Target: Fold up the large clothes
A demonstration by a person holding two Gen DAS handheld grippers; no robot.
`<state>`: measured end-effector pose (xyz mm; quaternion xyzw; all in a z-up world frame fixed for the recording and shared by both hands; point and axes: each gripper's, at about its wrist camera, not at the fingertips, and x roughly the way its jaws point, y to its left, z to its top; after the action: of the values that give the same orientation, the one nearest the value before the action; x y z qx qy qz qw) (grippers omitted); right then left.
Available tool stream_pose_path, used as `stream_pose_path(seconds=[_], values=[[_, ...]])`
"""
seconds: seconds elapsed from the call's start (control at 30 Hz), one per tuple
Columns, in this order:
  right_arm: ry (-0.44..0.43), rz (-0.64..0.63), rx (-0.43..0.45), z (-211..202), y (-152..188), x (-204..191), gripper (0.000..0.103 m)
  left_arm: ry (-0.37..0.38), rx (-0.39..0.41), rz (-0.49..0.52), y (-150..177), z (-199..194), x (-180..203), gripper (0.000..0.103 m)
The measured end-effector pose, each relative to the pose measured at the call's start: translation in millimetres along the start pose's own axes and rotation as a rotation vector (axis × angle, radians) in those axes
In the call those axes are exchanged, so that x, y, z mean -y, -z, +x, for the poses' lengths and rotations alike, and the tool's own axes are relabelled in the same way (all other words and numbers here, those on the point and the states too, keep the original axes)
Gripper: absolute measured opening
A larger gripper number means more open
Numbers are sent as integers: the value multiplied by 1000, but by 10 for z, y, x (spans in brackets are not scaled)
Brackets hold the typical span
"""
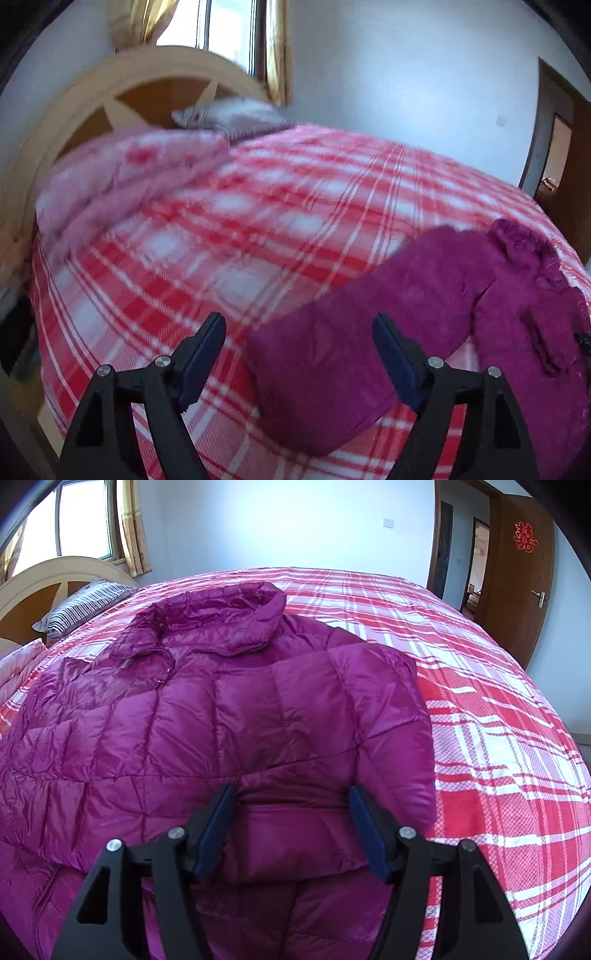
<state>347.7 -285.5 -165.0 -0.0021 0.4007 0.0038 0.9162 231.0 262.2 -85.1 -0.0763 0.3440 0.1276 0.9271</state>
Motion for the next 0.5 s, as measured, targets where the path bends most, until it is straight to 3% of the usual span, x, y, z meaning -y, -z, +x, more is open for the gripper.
stream_pose_path(seconds=[0.23,0.27,0.37,0.43,0.5], values=[[23,-27,-2,0,1,-54,74,-23,-66,4,305,397,-34,82],[23,-27,-3,3,0,-54,74,-22,-63,10,333,405,-24,78],[27,-29,-3,9,-3,-55,74,6,-67,86,382,427,107,18],[30,-31,-2,12,-2,-62,75,30,-36,126,390,345,168,8],[32,-33,-2,13,-1,-64,75,35,-11,142,347,249,197,8]])
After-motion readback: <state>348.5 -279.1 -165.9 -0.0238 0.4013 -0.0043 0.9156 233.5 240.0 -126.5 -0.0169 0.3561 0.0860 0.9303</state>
